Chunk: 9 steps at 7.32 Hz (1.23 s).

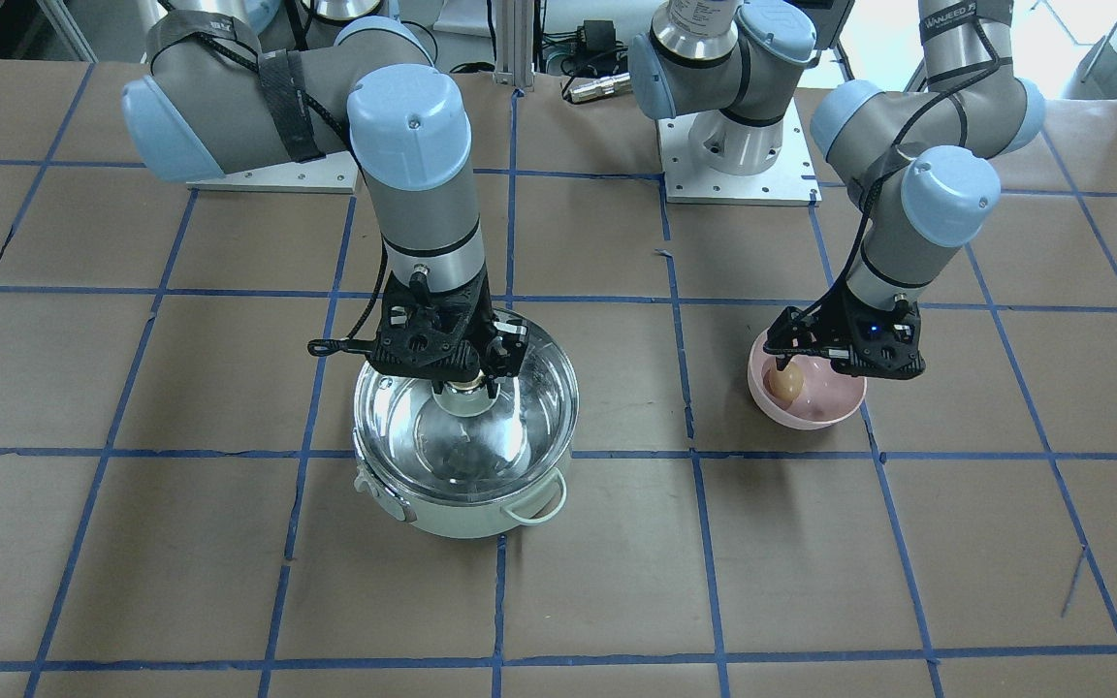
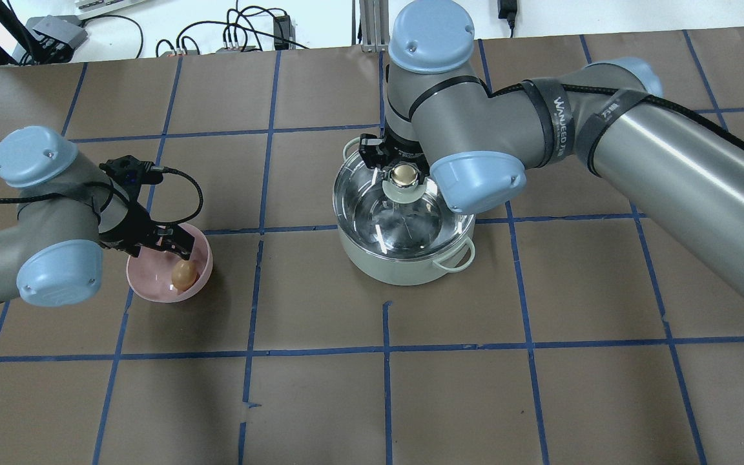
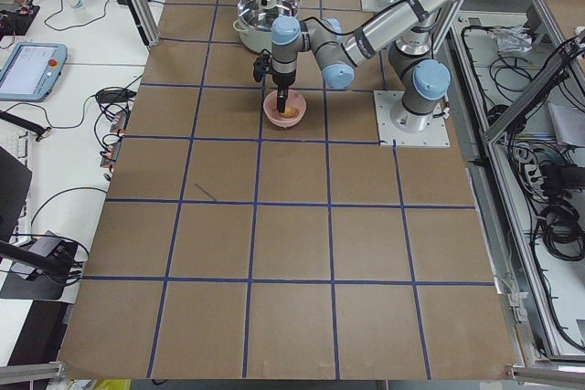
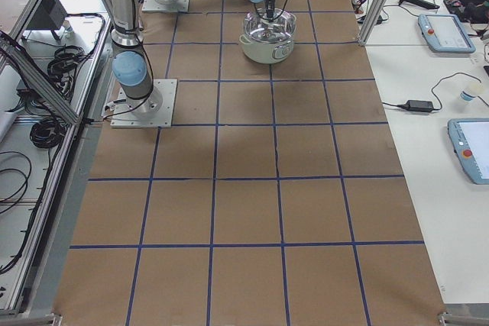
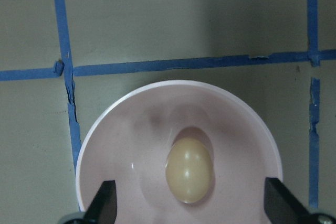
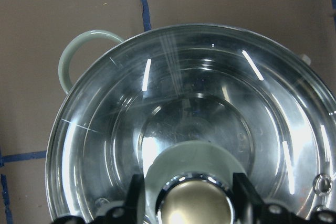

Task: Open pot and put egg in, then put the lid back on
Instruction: 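Grasp the lid knob with the right gripper and lift the lid off the pot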

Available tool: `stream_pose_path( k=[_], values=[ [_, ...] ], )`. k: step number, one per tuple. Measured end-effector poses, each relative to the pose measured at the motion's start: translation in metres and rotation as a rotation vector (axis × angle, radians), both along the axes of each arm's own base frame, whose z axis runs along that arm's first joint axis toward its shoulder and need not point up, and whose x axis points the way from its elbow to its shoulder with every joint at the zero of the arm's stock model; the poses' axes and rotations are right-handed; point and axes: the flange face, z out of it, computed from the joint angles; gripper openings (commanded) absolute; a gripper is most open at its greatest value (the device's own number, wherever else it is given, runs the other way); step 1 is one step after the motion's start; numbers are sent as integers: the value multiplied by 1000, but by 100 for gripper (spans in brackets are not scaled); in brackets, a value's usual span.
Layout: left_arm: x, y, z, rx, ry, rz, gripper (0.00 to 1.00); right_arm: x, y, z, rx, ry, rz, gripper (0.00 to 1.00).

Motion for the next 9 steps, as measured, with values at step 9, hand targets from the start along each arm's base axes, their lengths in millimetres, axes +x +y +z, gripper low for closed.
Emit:
stream_pose_path(
  k=[9],
  values=[
    [2, -1, -28, 27, 28, -5, 100, -113, 12, 125, -16, -20, -17, 20]
  ],
)
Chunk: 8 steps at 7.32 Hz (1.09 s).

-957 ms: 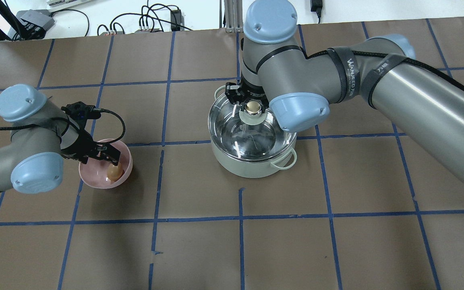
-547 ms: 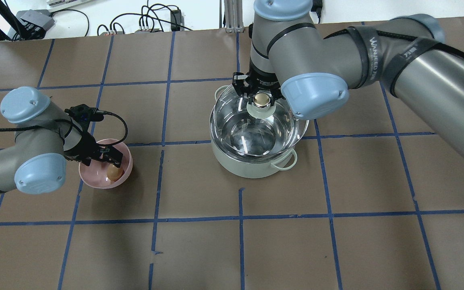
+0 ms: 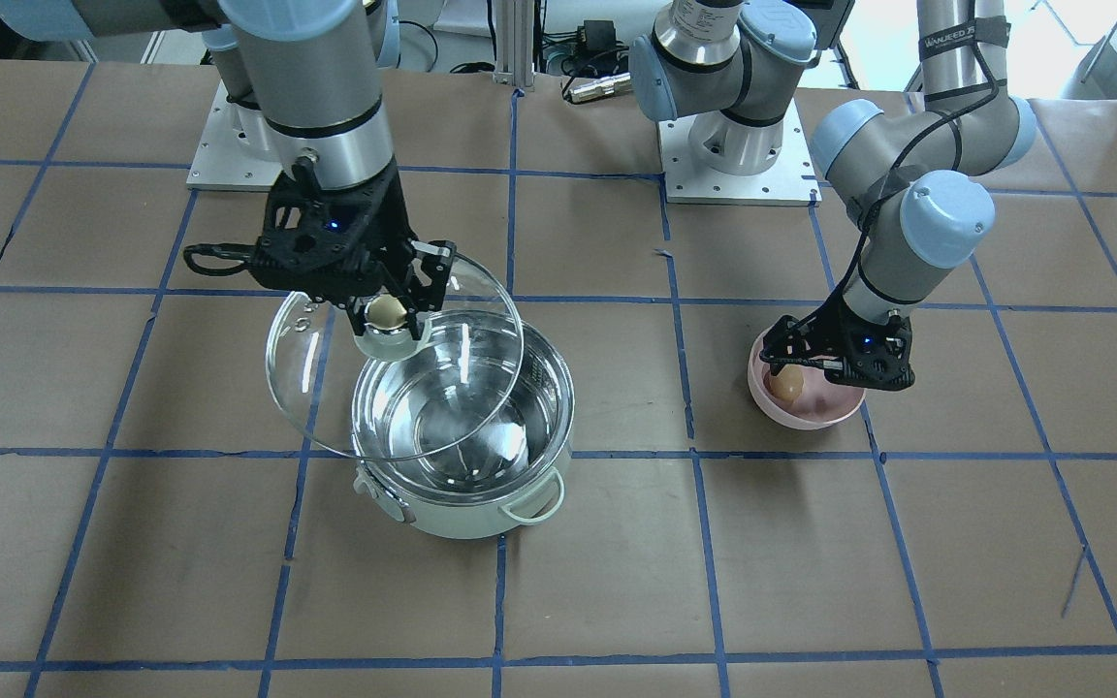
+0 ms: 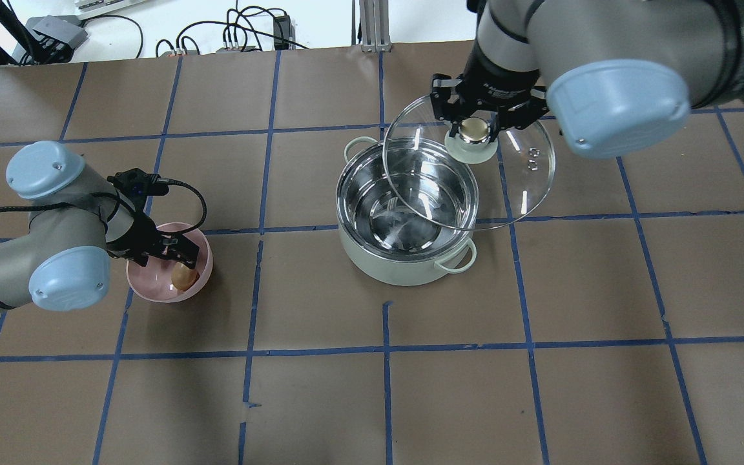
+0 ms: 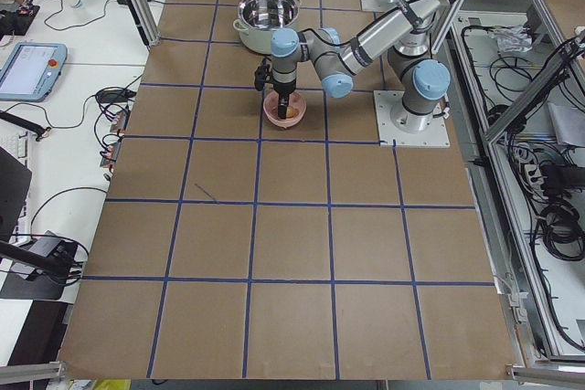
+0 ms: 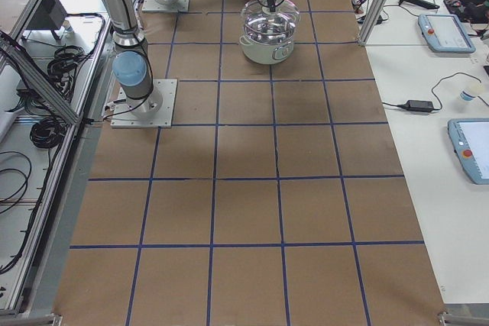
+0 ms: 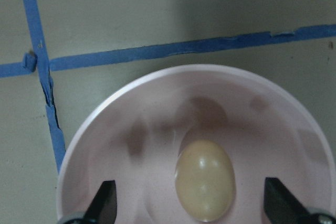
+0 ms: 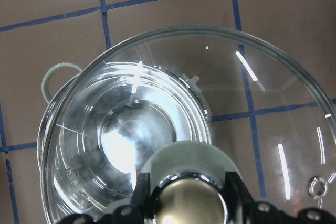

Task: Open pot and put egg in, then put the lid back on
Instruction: 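Move the lid away with the right gripper while the left lowers into the bowl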

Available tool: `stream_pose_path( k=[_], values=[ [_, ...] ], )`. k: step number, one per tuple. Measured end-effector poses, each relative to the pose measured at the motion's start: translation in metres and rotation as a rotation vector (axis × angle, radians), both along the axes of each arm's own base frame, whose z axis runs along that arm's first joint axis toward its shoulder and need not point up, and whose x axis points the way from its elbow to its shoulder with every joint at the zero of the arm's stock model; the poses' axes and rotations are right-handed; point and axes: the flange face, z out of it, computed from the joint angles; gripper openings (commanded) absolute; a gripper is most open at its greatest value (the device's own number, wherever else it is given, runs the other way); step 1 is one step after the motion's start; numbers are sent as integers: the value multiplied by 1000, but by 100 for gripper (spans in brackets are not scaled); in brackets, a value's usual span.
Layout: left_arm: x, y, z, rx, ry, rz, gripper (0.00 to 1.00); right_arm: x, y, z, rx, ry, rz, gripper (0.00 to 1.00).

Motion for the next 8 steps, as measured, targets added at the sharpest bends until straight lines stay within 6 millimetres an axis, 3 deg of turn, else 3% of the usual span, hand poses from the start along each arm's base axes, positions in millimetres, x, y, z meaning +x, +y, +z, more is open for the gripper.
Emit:
stream_pose_path(
  k=[2, 5, 7, 8],
  values=[
    [-2, 1, -7, 11, 16, 2, 100, -52, 1, 11, 33, 8, 4, 19],
    [-4, 0, -17, 23, 49, 5, 94, -72, 3, 12, 52, 31, 17, 19],
    [-4, -1, -21, 30, 53, 8, 84, -98, -2, 10, 55, 39, 34, 20],
    [-4, -1, -23, 35, 57, 12, 67, -110, -4, 10, 57, 39, 36, 20]
  ],
)
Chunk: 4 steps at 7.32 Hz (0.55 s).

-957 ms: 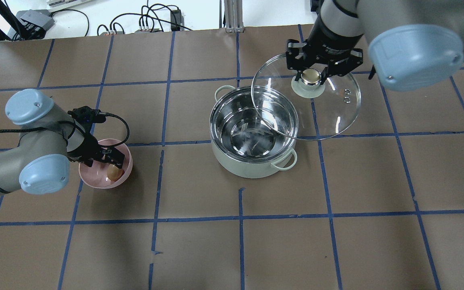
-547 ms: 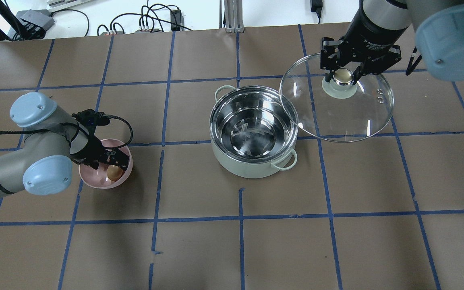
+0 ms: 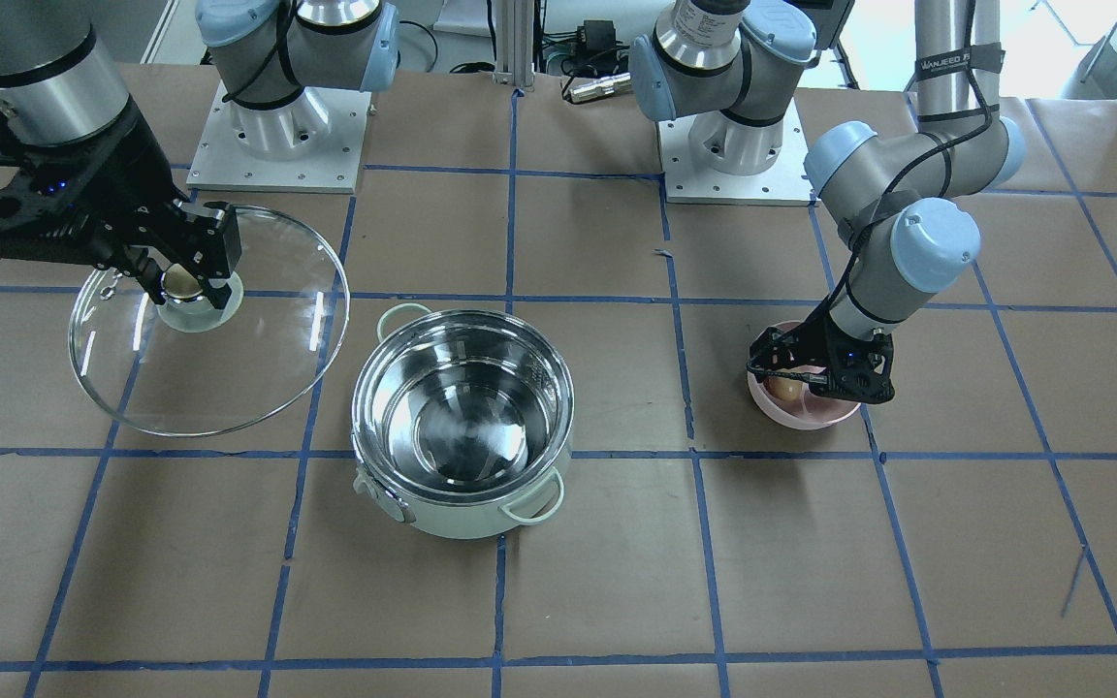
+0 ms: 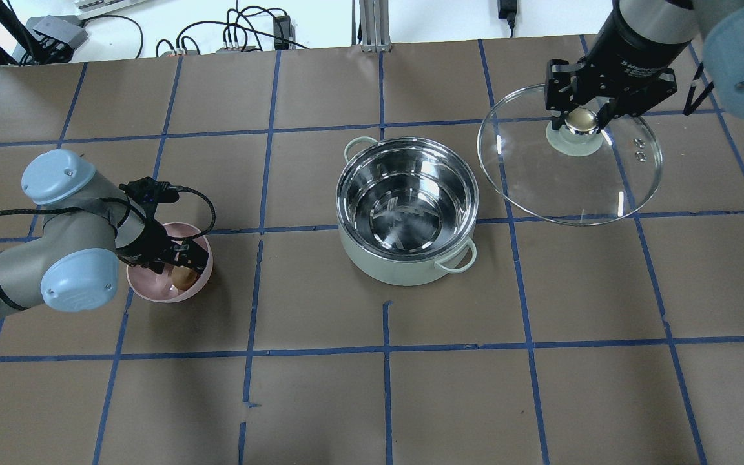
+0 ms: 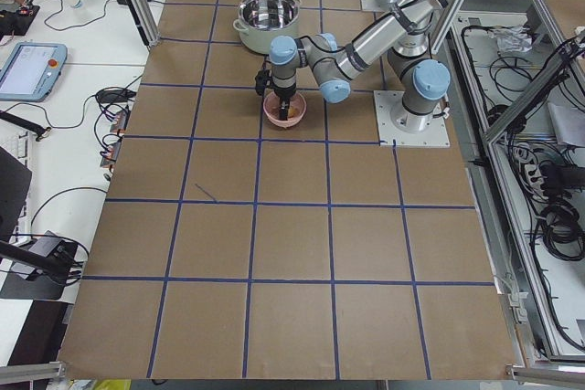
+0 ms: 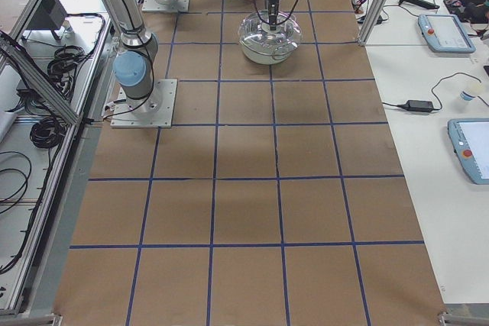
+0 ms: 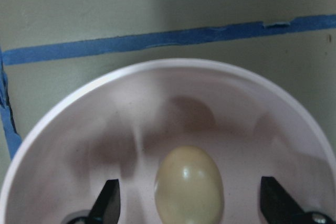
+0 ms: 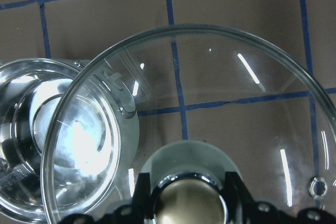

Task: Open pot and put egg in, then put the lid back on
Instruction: 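Move the lid away with the right gripper while the left lowers into the bowl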

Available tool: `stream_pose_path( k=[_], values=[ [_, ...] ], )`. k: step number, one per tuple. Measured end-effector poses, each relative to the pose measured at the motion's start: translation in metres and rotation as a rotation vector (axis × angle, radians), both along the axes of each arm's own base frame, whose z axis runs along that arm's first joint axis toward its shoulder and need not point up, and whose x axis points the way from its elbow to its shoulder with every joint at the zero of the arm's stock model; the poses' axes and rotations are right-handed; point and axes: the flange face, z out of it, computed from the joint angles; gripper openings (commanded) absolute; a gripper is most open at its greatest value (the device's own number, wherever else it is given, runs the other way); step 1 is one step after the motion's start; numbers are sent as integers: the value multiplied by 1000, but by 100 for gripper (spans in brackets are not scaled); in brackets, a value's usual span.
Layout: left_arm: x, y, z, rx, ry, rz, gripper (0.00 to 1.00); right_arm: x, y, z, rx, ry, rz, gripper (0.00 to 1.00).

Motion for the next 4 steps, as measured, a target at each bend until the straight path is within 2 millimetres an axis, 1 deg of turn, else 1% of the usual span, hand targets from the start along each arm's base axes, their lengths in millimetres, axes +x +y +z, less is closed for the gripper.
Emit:
stream_pose_path(
  k=[1, 2, 3, 4],
  values=[
    [0, 0, -2, 5, 2, 13, 54, -5, 1, -1, 2, 1, 2, 20],
    [0, 0, -3, 9, 4, 27, 53, -8, 2, -3, 8, 2, 4, 20],
    [-1, 0, -4, 13, 6, 35, 44, -9, 4, -5, 14, 3, 4, 20],
    [-1, 0, -5, 17, 8, 38, 31, -8, 7, -5, 16, 5, 5, 20]
  ],
)
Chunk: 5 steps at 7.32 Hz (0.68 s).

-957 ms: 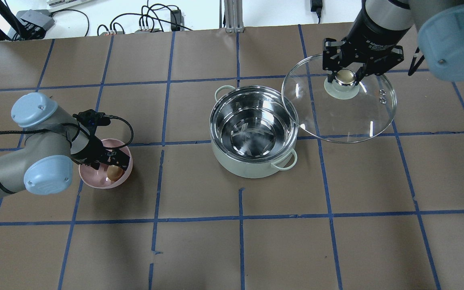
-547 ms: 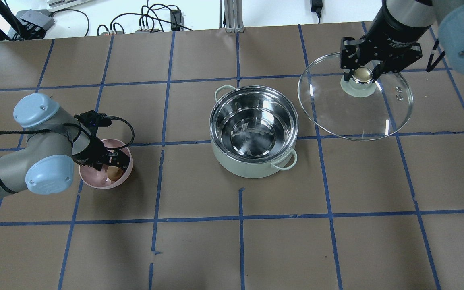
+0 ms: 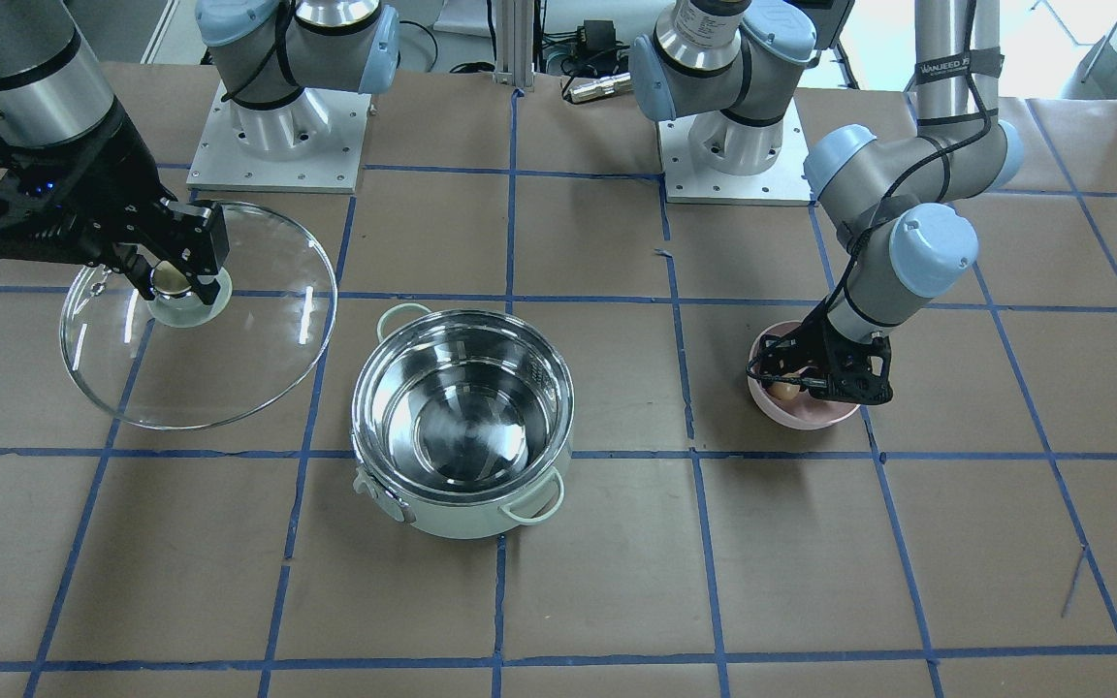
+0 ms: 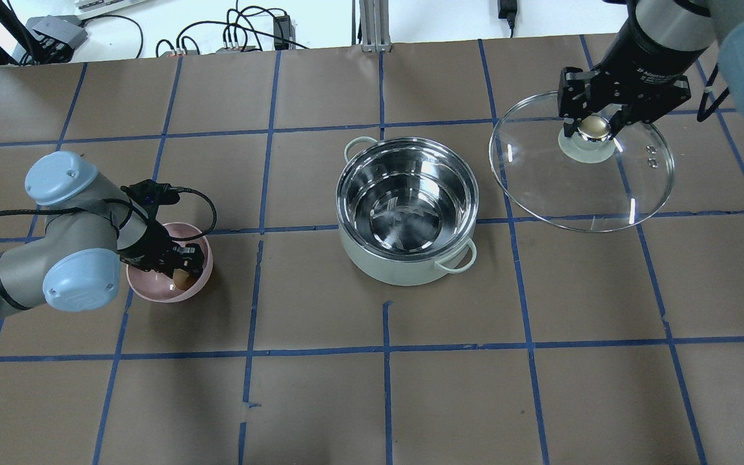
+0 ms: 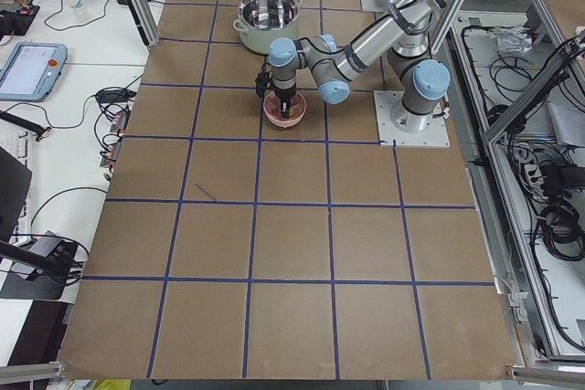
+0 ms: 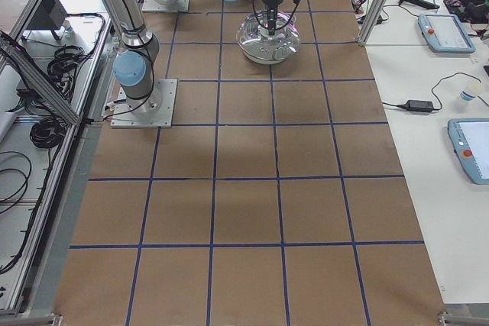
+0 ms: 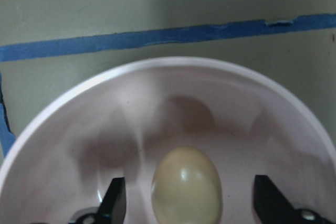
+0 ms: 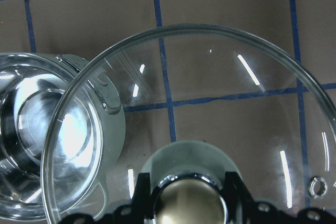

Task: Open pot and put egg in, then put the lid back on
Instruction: 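Move the lid away with the right gripper while the left lowers into the bowl, then close the left gripper on the beige egg in the pink bowl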

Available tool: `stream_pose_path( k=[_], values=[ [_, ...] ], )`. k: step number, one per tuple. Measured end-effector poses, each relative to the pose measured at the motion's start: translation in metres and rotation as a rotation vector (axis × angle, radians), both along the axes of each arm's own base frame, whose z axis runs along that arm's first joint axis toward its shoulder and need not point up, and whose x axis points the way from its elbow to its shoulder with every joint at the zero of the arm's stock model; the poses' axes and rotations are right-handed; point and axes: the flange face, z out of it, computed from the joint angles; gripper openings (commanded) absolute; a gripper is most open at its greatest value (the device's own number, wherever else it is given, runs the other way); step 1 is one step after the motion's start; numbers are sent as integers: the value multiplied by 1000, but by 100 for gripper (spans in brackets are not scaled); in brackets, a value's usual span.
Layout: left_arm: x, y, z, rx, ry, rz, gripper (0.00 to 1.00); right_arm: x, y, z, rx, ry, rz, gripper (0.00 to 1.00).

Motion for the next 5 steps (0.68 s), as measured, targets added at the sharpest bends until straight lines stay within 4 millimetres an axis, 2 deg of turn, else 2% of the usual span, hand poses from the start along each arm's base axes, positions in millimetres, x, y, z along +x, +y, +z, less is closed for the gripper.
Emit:
stream_pose_path(
  k=[1, 2, 5],
  values=[
    [0, 0, -1, 3, 1, 1, 19, 1, 3, 0, 1, 0, 1, 20],
    [0, 0, -2, 6, 2, 1, 15, 1, 7, -1, 4, 0, 2, 20],
    [0, -1, -2, 6, 2, 2, 13, 2, 12, -4, 6, 0, 4, 21]
  ],
)
